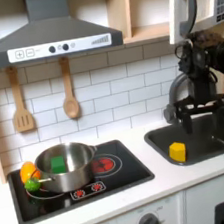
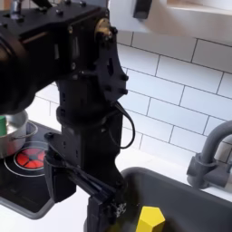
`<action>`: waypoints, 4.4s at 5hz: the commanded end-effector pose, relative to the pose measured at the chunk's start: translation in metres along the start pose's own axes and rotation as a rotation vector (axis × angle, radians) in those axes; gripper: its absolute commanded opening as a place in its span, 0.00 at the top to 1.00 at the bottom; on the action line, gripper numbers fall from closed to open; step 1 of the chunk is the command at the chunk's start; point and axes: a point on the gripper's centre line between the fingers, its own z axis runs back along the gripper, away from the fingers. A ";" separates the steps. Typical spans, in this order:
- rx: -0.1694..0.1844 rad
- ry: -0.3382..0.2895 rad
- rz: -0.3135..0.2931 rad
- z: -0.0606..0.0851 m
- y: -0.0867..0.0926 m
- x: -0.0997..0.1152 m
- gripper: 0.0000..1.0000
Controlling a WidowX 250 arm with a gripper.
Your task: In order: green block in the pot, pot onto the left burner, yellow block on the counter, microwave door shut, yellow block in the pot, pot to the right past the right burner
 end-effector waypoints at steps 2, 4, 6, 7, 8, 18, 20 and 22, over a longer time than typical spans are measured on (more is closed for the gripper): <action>0.035 -0.010 0.010 -0.022 0.005 0.031 0.00; 0.039 0.004 0.021 -0.044 0.019 0.049 0.00; 0.045 0.002 -0.018 -0.067 0.029 0.065 0.00; 0.042 0.012 -0.043 -0.080 0.027 0.076 0.00; 0.035 0.026 -0.084 -0.092 0.024 0.083 0.00; 0.059 0.078 -0.139 -0.153 0.017 0.150 0.00; 0.049 0.083 -0.148 -0.164 0.018 0.158 0.05; 0.057 0.073 -0.135 -0.162 0.018 0.155 1.00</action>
